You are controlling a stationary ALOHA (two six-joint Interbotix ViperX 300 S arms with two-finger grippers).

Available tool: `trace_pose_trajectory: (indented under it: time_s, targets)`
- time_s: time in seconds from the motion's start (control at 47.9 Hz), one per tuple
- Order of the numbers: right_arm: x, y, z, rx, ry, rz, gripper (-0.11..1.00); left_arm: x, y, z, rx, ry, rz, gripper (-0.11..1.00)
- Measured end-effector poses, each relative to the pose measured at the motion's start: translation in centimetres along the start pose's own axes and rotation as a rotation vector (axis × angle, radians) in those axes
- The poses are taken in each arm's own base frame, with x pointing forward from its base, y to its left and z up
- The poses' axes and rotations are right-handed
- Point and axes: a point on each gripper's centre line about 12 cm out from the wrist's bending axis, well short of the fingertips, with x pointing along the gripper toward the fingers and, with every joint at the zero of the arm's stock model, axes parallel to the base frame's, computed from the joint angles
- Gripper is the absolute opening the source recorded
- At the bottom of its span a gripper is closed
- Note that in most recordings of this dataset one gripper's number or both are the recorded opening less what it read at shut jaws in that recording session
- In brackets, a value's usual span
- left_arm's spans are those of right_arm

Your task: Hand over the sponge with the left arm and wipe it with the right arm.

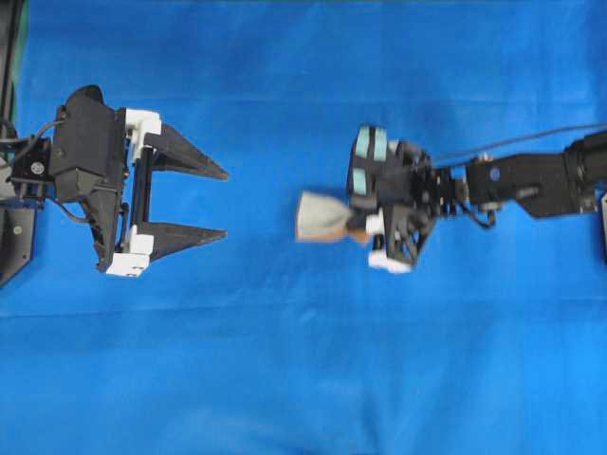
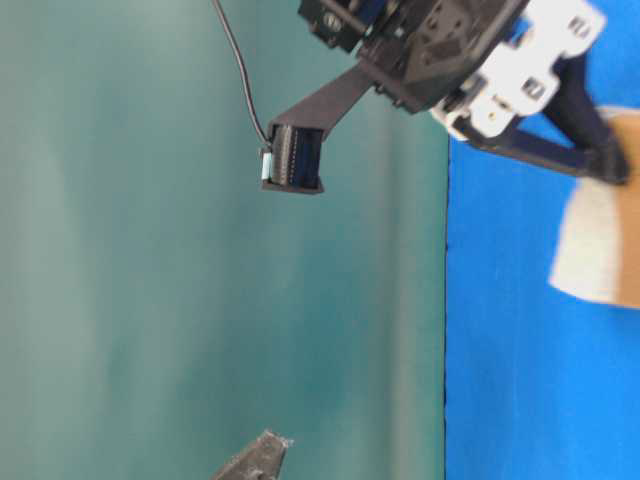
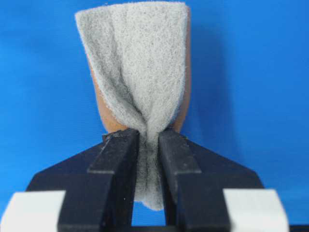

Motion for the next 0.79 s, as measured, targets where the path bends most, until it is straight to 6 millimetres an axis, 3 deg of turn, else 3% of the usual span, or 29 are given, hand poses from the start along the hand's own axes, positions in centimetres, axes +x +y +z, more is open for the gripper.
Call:
trace_pose_trajectory:
  time_s: [0.146,0.794]
  targets:
    - [0.0,-2.0,0.3,0.020,-0.008,-0.033,0.22,0.0,0.0,0.0,0.000,0.000,-0.001,0.82]
    - [0.0,-1.1,0.2,-0.002,-0.007,-0.019,0.22,0.1,0.0,-0.1,0.005,0.003,-0.002,0.82]
